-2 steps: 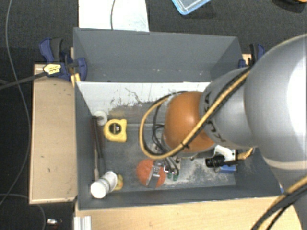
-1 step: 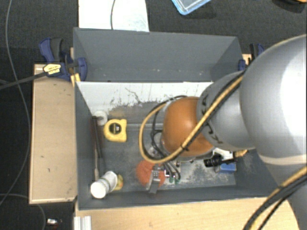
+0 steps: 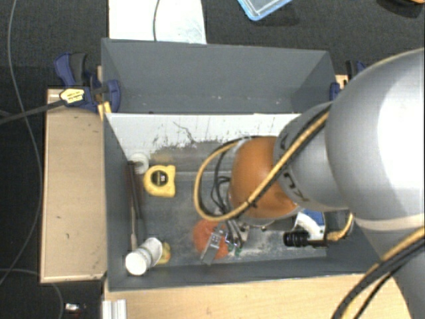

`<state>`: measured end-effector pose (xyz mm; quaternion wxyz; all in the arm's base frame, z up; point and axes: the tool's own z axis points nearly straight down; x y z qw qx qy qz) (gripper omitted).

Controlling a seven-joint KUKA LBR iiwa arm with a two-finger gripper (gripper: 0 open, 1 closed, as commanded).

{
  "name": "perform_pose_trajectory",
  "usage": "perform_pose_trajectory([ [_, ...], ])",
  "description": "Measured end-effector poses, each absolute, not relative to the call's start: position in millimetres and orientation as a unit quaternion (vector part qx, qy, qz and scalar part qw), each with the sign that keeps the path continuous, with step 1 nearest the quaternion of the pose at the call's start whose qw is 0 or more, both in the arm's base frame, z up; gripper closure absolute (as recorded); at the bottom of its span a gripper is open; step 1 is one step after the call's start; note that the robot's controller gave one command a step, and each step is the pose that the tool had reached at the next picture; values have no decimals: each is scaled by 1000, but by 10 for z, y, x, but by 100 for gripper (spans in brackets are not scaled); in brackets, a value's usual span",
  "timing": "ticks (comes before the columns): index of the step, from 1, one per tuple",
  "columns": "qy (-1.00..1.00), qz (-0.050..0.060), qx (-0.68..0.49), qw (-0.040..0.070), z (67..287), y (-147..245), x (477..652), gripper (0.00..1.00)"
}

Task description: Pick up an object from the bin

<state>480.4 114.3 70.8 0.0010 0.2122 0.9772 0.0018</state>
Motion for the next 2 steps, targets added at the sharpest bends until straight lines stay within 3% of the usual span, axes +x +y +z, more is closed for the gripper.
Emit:
perform_pose_trajectory([
  [1, 996, 2, 90, 1, 751, 1212, 4825, 100],
  [2, 996, 2, 90, 1, 751, 1212, 4826, 100],
])
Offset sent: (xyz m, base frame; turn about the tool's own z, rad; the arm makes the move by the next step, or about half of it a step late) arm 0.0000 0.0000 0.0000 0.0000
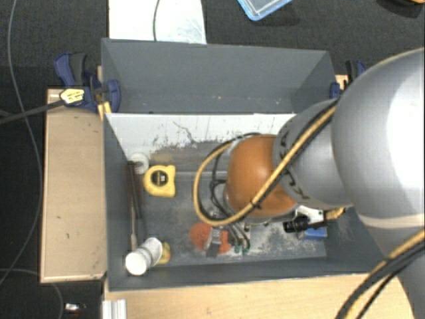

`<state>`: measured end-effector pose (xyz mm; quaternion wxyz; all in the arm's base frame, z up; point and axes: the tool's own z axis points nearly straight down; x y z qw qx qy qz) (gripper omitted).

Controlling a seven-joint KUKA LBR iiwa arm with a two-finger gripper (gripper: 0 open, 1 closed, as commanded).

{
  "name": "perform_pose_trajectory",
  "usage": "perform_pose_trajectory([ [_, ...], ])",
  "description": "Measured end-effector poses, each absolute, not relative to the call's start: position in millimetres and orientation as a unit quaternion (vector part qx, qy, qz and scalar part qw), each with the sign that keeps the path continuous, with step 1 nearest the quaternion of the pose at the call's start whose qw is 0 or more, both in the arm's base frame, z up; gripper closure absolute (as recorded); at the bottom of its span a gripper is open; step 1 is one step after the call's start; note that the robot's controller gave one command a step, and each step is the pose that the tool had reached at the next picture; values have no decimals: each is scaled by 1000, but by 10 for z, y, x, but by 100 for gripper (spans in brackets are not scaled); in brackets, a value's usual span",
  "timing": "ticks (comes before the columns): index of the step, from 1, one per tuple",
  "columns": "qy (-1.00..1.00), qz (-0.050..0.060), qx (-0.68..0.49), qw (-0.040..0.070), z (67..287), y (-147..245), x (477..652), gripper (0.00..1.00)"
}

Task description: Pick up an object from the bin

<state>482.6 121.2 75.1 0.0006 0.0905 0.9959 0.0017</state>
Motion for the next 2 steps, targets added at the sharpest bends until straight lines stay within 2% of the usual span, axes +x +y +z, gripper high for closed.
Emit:
perform_pose_trajectory([
  [1, 996, 0, 91, -4, 1120, 1203, 4799, 100],
  [2, 996, 2, 90, 1, 1433, 1208, 4824, 100],
])
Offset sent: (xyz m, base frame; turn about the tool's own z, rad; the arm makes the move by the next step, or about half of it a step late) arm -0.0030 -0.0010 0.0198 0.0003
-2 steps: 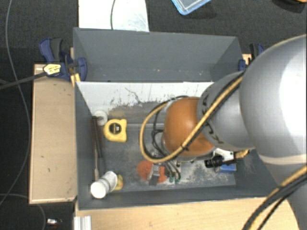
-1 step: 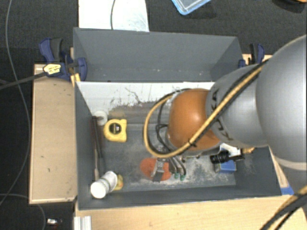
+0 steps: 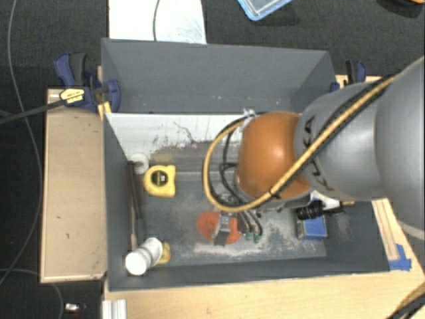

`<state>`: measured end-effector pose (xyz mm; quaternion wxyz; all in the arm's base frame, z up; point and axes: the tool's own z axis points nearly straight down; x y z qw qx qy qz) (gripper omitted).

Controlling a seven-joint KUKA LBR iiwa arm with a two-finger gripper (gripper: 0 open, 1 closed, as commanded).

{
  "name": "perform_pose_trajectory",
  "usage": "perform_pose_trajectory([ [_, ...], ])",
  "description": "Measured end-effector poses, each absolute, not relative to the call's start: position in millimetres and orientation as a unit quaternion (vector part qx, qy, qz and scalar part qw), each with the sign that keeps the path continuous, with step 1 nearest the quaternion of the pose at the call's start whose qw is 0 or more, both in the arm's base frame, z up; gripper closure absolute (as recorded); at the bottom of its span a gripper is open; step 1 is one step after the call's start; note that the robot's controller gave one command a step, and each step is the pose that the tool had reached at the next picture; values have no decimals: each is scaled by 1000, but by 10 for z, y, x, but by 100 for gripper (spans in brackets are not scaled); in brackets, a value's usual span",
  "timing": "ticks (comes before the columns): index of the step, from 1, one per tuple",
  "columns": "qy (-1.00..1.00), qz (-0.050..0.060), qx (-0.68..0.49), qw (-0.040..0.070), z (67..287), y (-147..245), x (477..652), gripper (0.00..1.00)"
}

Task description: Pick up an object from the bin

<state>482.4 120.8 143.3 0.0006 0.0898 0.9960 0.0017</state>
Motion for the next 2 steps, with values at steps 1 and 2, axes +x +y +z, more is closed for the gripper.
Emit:
perform_pose_trajectory([
  [1, 996, 0, 89, -4, 1701, 1203, 4807, 100],
  [2, 996, 1, 89, -2, 2168, 1204, 4817, 100],
])
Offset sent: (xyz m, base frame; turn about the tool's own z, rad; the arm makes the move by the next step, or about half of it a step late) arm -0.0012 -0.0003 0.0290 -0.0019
